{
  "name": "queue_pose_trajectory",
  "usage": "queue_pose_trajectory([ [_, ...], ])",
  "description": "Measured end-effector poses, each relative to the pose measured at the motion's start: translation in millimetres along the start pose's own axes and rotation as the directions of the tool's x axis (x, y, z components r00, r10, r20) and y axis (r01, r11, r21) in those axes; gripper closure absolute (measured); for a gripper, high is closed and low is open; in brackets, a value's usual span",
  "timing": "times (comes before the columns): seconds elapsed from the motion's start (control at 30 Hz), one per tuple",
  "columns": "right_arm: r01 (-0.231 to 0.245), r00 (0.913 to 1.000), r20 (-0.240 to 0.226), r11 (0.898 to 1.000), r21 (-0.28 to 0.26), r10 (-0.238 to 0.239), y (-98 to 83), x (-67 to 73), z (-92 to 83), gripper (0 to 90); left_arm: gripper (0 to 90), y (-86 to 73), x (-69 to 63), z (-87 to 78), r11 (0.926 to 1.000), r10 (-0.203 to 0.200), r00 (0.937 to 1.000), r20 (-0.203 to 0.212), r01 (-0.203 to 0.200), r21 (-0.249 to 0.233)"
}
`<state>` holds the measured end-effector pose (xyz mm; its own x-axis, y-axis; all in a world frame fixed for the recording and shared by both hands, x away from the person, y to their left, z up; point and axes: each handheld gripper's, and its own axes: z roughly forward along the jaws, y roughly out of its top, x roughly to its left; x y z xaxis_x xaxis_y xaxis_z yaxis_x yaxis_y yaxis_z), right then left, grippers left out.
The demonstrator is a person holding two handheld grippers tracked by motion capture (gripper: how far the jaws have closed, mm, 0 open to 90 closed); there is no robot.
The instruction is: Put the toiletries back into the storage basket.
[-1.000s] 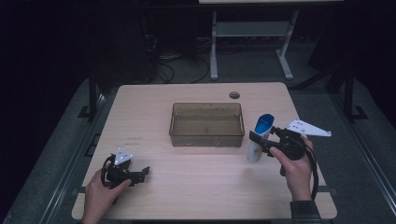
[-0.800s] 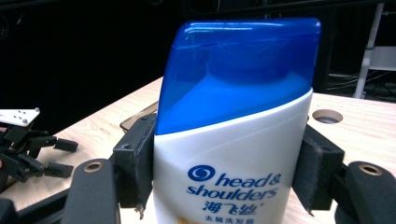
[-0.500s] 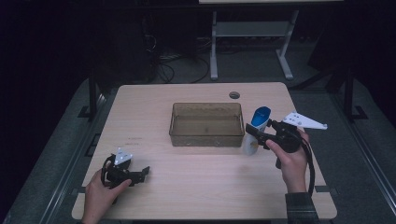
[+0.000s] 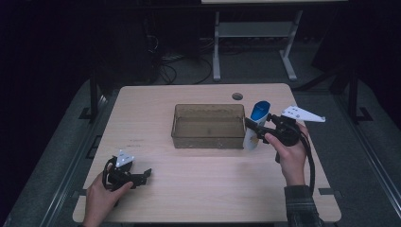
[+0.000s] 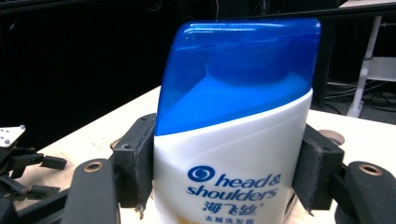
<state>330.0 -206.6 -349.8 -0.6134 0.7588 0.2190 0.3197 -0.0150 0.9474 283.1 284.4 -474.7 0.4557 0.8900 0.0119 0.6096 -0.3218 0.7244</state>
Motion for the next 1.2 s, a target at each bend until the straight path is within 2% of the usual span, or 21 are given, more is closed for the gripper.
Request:
queue_pose_trajectory([
  [0.67,0.033,0.9994,0.012,0.999,0.004,-0.033,24.8,-2.3,30.5,33.3,12.8,-0.1,-0.1,0.2,1.0,-0.001,1.0,-0.001,0.001,-0.002],
  [1.2,0.03,0.9994,0.02,0.999,0.022,-0.03,23.5,-5.2,54.6,33.2,12.8,-0.1,-0.1,0.1,1.0,0.0,1.0,-0.001,0.0,-0.002],
])
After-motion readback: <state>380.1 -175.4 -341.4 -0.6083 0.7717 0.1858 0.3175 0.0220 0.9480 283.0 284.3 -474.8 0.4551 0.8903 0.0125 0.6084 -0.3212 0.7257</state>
